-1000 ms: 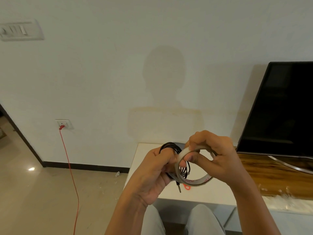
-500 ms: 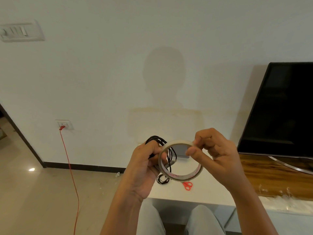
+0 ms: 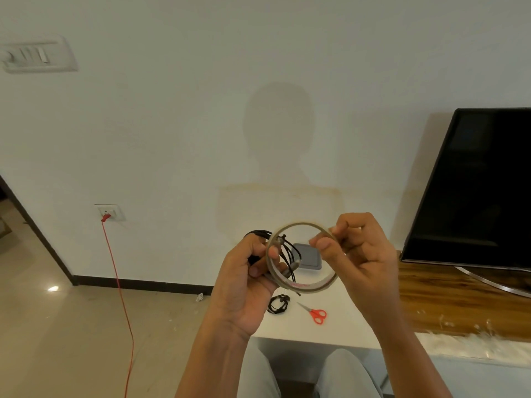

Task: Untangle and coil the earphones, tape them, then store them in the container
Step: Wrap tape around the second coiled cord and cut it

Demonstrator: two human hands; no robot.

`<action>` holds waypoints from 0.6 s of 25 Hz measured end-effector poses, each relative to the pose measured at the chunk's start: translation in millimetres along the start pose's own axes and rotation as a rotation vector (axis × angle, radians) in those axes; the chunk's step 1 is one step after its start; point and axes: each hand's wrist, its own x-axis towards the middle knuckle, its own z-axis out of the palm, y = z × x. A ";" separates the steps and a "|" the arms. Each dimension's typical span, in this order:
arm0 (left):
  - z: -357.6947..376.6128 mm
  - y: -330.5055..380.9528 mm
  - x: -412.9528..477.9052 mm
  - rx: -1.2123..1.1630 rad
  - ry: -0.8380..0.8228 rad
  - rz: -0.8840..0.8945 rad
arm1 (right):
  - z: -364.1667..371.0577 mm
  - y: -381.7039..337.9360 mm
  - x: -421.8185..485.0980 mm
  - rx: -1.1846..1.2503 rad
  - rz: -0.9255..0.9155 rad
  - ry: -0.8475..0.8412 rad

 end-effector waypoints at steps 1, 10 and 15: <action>0.4 0.6 -0.4 -0.011 -0.002 0.009 | 2.2 -0.6 -1.6 0.025 0.014 0.024; -4.6 -0.3 3.2 0.273 0.005 0.020 | 0.4 6.3 4.0 -0.050 0.088 -0.114; -3.3 0.1 3.5 0.475 0.050 0.016 | -11.9 5.4 15.9 -0.125 0.109 -0.361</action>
